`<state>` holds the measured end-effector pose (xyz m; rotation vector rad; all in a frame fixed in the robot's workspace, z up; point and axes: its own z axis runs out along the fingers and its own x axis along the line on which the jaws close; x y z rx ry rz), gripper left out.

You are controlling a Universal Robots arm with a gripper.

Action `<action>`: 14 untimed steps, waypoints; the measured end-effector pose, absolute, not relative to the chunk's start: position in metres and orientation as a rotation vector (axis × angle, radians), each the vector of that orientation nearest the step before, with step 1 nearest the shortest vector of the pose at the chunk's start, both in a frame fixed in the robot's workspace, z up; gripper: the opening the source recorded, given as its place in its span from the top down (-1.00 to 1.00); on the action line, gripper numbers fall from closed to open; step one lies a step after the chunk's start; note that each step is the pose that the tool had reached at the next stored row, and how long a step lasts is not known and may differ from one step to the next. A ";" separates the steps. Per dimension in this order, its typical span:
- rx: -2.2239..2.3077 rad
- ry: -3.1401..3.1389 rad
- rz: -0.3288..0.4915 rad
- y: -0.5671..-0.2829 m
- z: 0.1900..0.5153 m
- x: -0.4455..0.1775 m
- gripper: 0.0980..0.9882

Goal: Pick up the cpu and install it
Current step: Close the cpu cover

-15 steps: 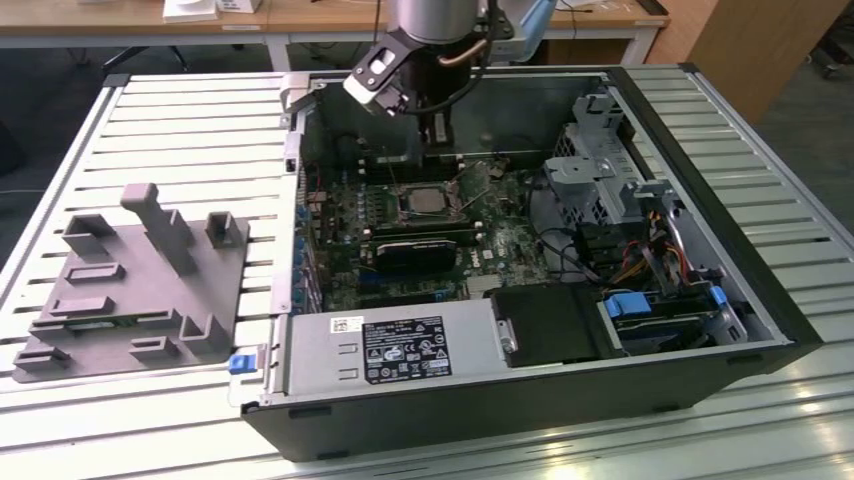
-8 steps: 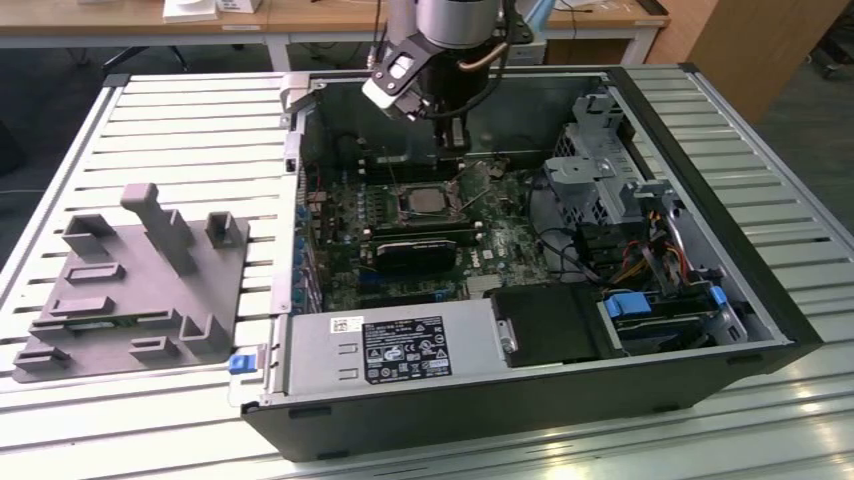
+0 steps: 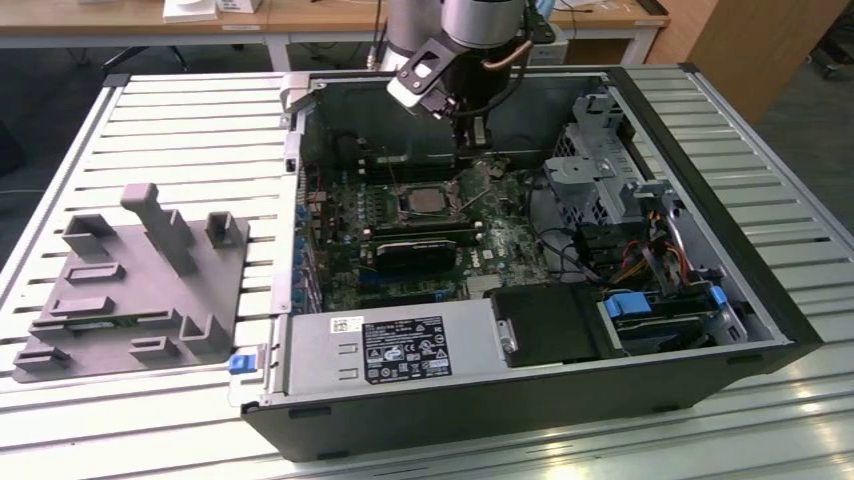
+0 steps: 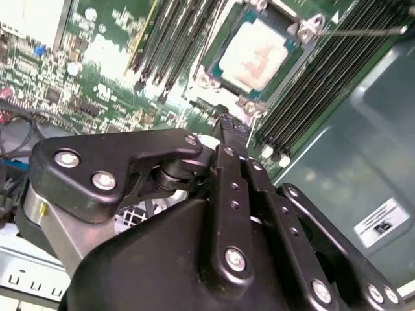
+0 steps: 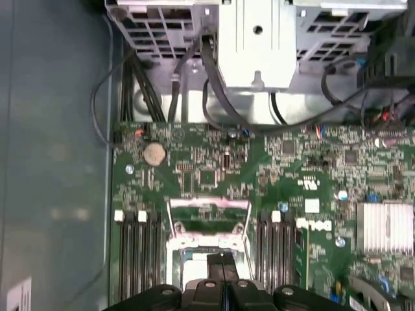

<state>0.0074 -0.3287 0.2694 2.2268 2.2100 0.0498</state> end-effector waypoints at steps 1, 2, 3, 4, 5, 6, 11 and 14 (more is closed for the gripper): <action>2.227 2.210 0.049 -0.328 0.269 0.009 0.98; 2.226 2.210 0.049 -0.327 0.269 0.010 0.98; 2.226 2.209 0.048 -0.325 0.268 0.011 0.98; 2.226 2.209 0.048 -0.324 0.268 0.012 0.98; 2.226 2.209 0.047 -0.323 0.267 0.013 0.98; 2.226 2.209 0.047 -0.322 0.267 0.014 0.98; 2.226 2.209 0.046 -0.320 0.265 0.019 0.98; 2.226 2.209 0.045 -0.320 0.265 0.020 0.98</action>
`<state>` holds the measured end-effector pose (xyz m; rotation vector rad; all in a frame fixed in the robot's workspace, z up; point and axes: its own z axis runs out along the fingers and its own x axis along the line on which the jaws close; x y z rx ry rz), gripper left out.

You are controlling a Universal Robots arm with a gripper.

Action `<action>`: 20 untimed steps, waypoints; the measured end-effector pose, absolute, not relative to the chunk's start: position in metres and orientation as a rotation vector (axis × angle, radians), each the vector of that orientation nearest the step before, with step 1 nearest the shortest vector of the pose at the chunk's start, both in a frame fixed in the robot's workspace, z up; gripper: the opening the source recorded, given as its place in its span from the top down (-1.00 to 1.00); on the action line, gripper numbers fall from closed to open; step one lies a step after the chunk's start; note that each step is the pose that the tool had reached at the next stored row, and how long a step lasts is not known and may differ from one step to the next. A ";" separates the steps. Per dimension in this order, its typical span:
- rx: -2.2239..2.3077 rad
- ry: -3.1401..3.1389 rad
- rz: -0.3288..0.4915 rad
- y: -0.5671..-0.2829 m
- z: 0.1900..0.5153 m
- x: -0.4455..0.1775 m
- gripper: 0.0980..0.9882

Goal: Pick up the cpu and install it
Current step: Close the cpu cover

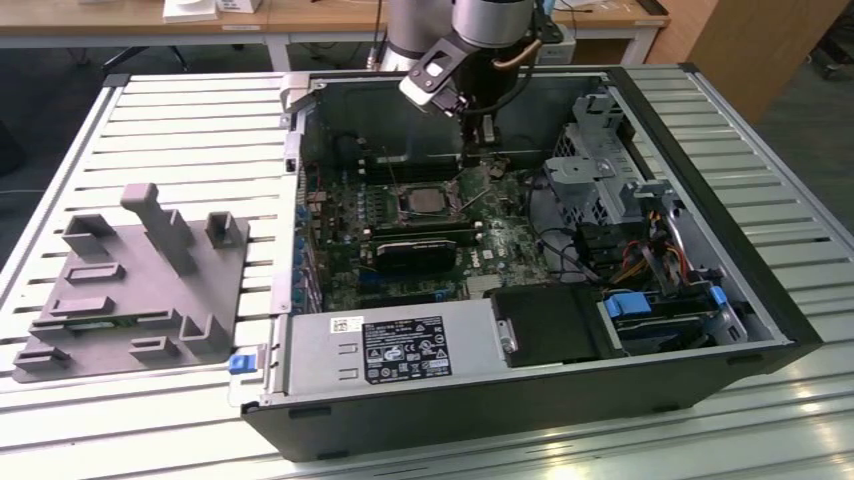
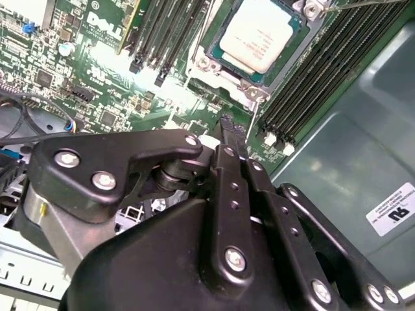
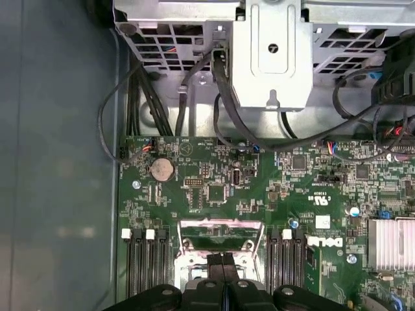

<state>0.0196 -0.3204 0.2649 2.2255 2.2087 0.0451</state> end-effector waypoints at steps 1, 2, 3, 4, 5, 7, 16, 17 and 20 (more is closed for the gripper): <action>2.226 2.209 0.045 -0.320 0.265 0.021 0.98; 2.226 2.209 0.045 -0.320 0.264 0.022 0.98; 2.226 2.209 0.045 -0.320 0.264 0.023 0.98; 2.225 2.209 0.045 -0.320 0.264 0.025 0.98; 2.225 2.209 0.045 -0.320 0.264 0.026 0.98; 2.226 2.209 0.045 -0.320 0.264 0.030 0.98; 2.212 2.224 0.044 -0.320 0.263 0.039 0.98; 2.207 2.229 0.044 -0.320 0.262 0.039 0.98; 2.204 2.232 0.043 -0.320 0.261 0.045 0.98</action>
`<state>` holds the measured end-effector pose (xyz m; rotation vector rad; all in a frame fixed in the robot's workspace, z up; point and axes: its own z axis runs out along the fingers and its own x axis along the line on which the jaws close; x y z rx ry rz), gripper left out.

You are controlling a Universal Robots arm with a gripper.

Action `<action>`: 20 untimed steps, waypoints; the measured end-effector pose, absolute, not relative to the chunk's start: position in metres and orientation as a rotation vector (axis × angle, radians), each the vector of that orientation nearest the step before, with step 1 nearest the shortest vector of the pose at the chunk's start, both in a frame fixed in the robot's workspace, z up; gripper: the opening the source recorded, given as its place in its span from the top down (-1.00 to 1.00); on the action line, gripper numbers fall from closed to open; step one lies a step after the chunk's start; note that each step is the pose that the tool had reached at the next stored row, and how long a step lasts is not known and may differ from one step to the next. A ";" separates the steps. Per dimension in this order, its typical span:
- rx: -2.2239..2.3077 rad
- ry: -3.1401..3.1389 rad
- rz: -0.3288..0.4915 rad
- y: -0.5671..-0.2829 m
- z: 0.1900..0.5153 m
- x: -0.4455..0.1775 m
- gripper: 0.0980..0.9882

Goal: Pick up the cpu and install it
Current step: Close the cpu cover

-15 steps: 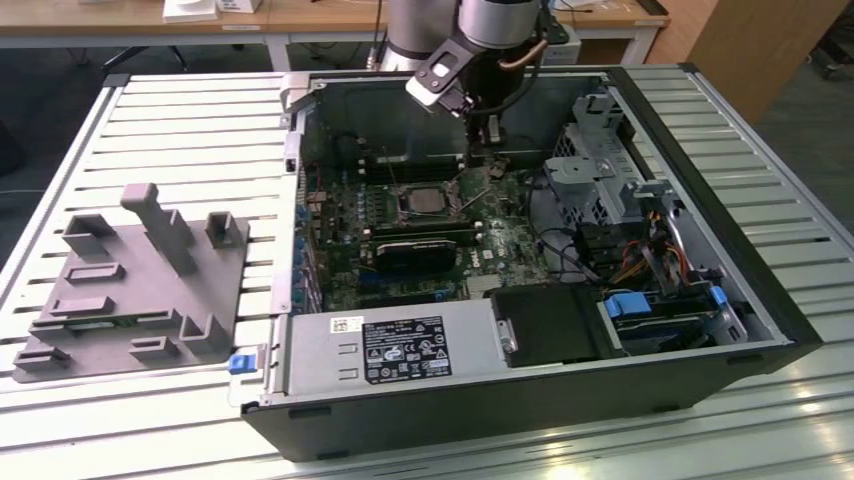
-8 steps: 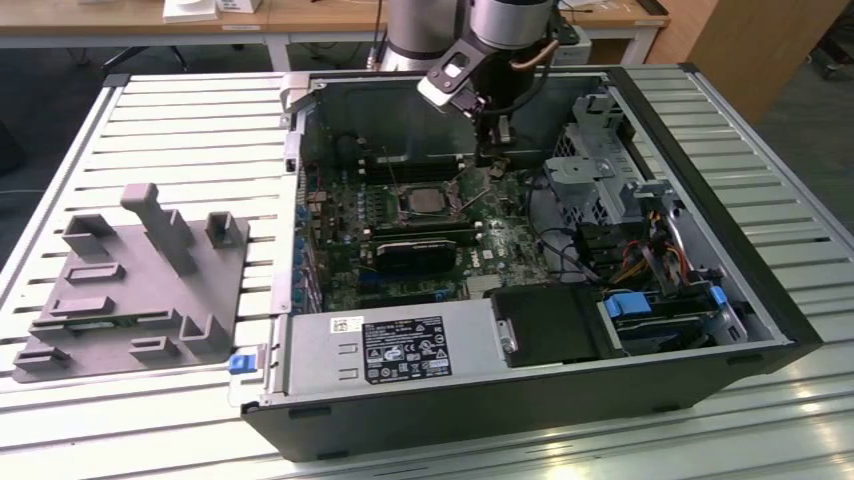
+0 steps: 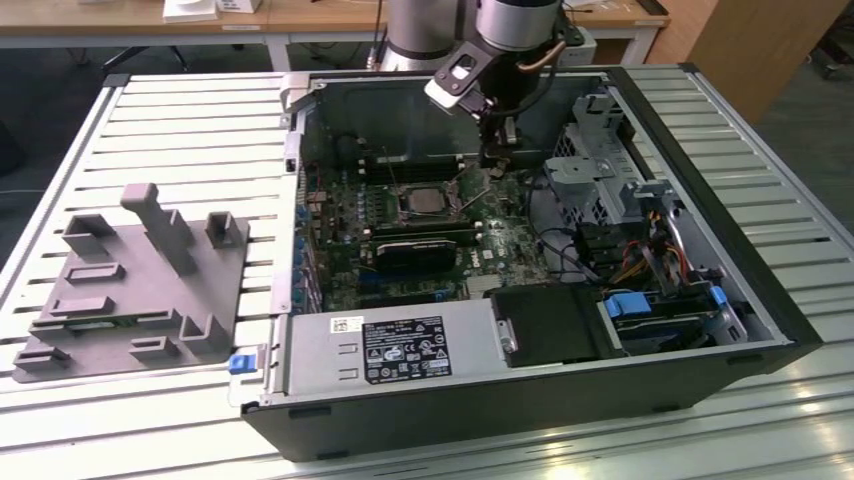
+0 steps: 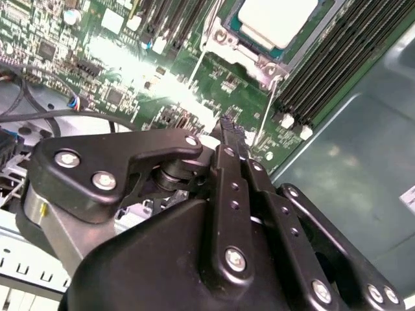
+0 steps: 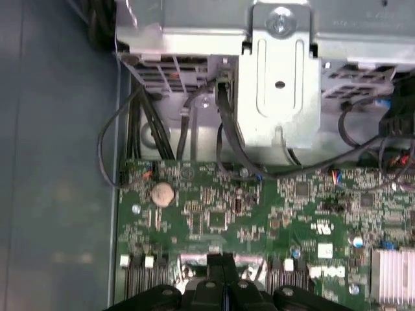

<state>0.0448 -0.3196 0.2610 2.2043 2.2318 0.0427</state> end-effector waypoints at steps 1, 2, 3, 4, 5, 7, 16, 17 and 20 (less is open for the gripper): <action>2.204 2.232 0.042 -0.319 0.261 0.047 0.98; 2.204 2.232 0.041 -0.319 0.260 0.049 0.98; 2.204 2.232 0.041 -0.319 0.260 0.051 0.98; 2.205 2.232 0.040 -0.318 0.260 0.052 0.98; 2.205 2.231 0.039 -0.318 0.260 0.054 0.98; 2.206 2.230 0.038 -0.318 0.259 0.056 0.98; 2.205 2.229 0.035 -0.316 0.256 0.063 0.98; 2.205 2.229 0.035 -0.316 0.256 0.063 0.98; 2.205 2.229 0.035 -0.316 0.254 0.064 0.98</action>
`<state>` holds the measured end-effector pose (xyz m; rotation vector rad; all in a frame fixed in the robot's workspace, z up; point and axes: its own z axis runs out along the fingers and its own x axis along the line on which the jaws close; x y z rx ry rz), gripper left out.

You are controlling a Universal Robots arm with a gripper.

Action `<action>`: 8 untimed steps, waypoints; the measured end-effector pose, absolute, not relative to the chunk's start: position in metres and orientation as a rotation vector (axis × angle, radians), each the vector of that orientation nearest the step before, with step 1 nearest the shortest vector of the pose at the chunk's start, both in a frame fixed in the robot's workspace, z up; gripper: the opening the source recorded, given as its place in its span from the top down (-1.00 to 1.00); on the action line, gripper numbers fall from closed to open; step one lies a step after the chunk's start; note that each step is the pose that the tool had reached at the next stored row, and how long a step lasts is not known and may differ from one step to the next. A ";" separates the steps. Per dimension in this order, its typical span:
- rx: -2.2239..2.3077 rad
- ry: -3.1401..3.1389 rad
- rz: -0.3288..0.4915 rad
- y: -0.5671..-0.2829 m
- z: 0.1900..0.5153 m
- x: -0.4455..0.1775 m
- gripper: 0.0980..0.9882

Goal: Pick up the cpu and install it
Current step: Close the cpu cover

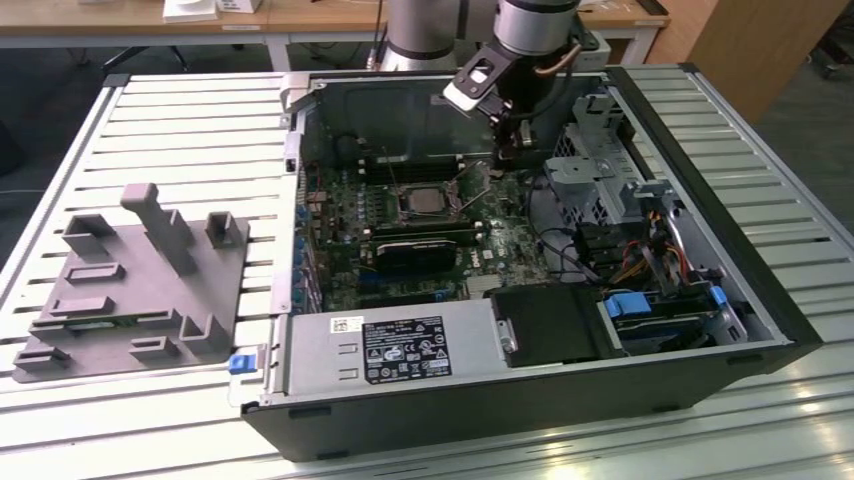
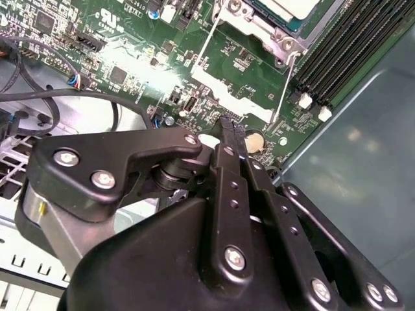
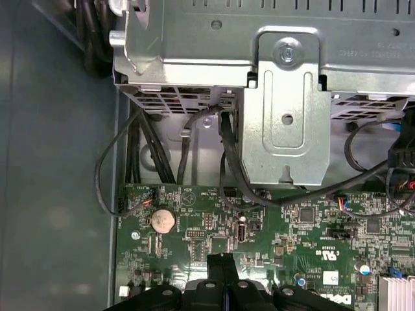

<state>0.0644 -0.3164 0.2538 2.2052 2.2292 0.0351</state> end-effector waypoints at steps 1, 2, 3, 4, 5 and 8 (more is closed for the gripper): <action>2.205 2.229 0.035 -0.316 0.253 0.065 0.98; 2.205 2.229 0.035 -0.316 0.252 0.066 0.98; 2.205 2.230 0.035 -0.316 0.251 0.066 0.98; 2.206 2.230 0.034 -0.316 0.249 0.067 0.98; 2.206 2.230 0.034 -0.316 0.248 0.067 0.98; 2.207 2.230 0.032 -0.316 0.245 0.067 0.98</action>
